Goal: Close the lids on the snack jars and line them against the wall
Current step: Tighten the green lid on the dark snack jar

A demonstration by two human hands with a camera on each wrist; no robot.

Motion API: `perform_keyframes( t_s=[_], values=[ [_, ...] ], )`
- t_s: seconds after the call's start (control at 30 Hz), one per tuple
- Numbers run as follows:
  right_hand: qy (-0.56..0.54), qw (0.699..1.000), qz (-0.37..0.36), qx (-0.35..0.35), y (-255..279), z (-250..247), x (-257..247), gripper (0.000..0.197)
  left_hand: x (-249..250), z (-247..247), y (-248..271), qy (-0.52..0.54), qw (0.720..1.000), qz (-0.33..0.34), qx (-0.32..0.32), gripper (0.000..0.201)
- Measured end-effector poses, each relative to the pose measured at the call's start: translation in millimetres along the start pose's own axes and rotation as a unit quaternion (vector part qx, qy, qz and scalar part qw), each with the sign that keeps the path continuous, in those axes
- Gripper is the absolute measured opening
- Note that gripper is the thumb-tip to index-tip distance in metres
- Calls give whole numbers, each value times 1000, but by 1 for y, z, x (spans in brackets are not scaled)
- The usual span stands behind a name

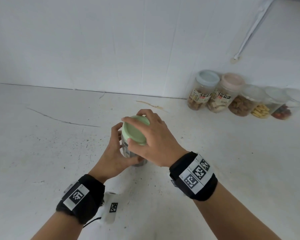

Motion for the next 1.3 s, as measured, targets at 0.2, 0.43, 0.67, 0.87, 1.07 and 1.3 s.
perform_keyframes(
  t_s=[0.2,0.43,0.67,0.87,1.07,1.3],
  values=[
    [24,992,-42,-117,-15,-8,-8,55,6,13,-8,29,999,13,-28,96],
    [-12,991,-43,-125,-22,-14,-3,52,3,11,-10,-1,999,10,-47,96],
    [163,984,2,-66,-29,-14,-1,64,-4,4,-7,-24,1000,2,-10,83],
    [130,986,-15,-104,-28,-20,-2,70,-3,4,-7,-21,1000,-17,-12,85],
    [-15,987,-55,-152,-33,-23,-8,65,-4,3,-5,-13,1000,-25,-8,96],
    [-19,985,-49,-165,-33,-29,0,67,-8,4,-5,-12,999,-36,-5,95]
  ],
)
Point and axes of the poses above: each hand's wrist, its own y-axis away from the middle knuckle, its own z-axis out of the palm, x = y × z, the point moved 6 cm from there along -y, towards the middle knuckle, and after that the axes turned 12 degrees about x, right-handed, at the moved point
